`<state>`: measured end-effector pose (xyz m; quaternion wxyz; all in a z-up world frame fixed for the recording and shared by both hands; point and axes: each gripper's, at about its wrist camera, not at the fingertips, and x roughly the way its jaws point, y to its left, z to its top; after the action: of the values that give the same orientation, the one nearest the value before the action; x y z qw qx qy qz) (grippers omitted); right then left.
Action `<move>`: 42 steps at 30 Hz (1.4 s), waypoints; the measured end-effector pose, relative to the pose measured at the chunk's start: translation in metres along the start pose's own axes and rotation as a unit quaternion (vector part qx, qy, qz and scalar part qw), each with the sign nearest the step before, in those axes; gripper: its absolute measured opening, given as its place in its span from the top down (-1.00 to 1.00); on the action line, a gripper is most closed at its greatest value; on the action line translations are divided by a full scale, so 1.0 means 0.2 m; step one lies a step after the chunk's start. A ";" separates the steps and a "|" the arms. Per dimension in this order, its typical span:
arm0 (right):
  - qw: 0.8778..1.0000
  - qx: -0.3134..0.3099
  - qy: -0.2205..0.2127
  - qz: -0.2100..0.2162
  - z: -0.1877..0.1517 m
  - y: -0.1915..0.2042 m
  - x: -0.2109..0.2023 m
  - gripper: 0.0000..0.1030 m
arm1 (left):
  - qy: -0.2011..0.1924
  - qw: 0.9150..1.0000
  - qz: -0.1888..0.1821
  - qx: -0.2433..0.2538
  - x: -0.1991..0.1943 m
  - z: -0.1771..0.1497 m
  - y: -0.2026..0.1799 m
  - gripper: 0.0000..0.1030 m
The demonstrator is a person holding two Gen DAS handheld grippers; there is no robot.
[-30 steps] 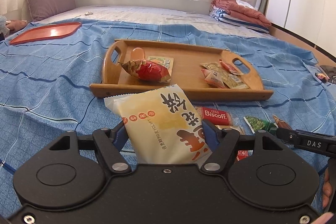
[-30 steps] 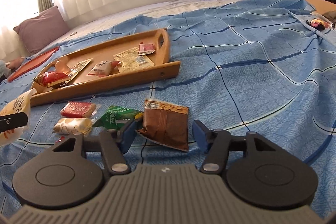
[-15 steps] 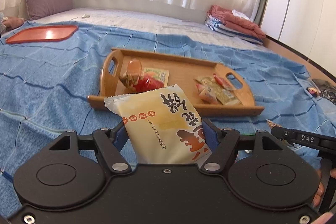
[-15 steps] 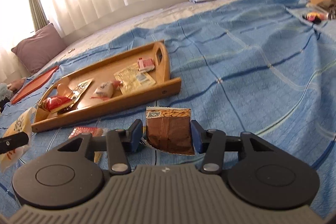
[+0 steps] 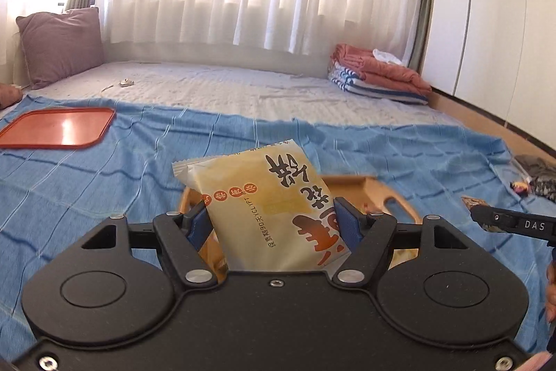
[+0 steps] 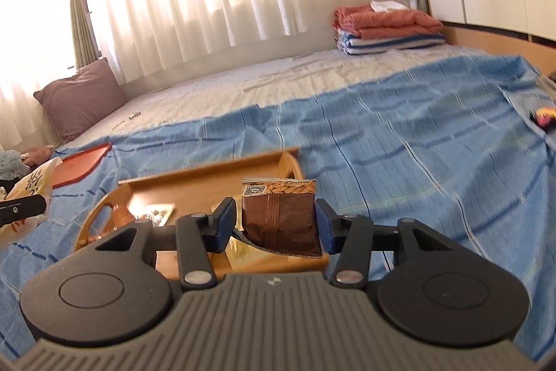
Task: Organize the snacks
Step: 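Carry the bread bag and brown packet over the wooden tray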
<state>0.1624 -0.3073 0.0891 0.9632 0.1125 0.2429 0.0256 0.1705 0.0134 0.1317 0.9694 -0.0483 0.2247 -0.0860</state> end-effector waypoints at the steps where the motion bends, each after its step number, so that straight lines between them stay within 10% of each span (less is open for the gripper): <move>1: 1.000 -0.001 -0.001 0.004 0.04 0.01 0.03 -0.02 | -0.003 1.000 0.000 -0.002 0.03 0.04 0.02 -0.36; 22: 0.994 -0.030 0.089 0.058 0.18 0.40 0.78 -0.02 | 0.138 0.990 -0.018 0.006 1.05 0.19 0.28 -0.36; 42: 0.988 -0.089 0.120 0.029 0.00 0.50 1.01 -0.03 | 0.208 0.976 -0.044 0.053 1.31 0.09 0.24 -0.36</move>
<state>0.3402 -0.1898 0.0190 0.9320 0.0292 0.3504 0.0886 0.4175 0.0111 0.0287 0.8981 0.0120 0.4138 -0.1482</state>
